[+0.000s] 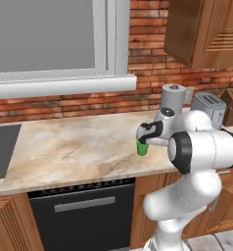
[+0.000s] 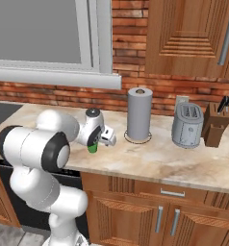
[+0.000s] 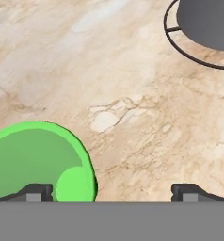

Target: Place the pitcher and cup on the dining counter for serving.

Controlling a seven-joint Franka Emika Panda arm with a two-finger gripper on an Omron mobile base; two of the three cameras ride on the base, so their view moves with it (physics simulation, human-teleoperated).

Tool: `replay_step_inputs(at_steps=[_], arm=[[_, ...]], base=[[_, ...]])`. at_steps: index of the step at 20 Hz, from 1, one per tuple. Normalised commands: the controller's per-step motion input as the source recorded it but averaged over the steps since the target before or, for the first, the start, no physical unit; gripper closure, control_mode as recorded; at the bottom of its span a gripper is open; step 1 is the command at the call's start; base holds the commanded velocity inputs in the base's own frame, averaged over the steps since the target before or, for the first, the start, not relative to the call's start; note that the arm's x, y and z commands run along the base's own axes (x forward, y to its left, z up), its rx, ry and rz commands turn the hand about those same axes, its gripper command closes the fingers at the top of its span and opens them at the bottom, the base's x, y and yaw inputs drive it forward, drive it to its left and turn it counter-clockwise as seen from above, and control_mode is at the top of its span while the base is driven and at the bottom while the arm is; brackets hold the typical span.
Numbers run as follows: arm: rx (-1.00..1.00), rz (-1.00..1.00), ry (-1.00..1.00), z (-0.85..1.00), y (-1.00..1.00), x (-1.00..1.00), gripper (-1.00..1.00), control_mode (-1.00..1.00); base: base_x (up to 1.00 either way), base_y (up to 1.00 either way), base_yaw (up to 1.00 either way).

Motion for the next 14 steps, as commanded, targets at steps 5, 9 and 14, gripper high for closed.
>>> replay_step_inputs(at_steps=[5,9,14], arm=[[0.00,0.00,0.00,-0.13,0.00,0.11,-1.00,-1.00],[0.00,0.00,0.00,-0.14,0.00,0.11,-1.00,-1.00],[0.00,0.00,0.00,-0.24,0.00,0.03,1.00,-1.00]], base=[[0.00,0.00,0.00],[0.00,0.00,0.00],[0.00,0.00,0.00]])
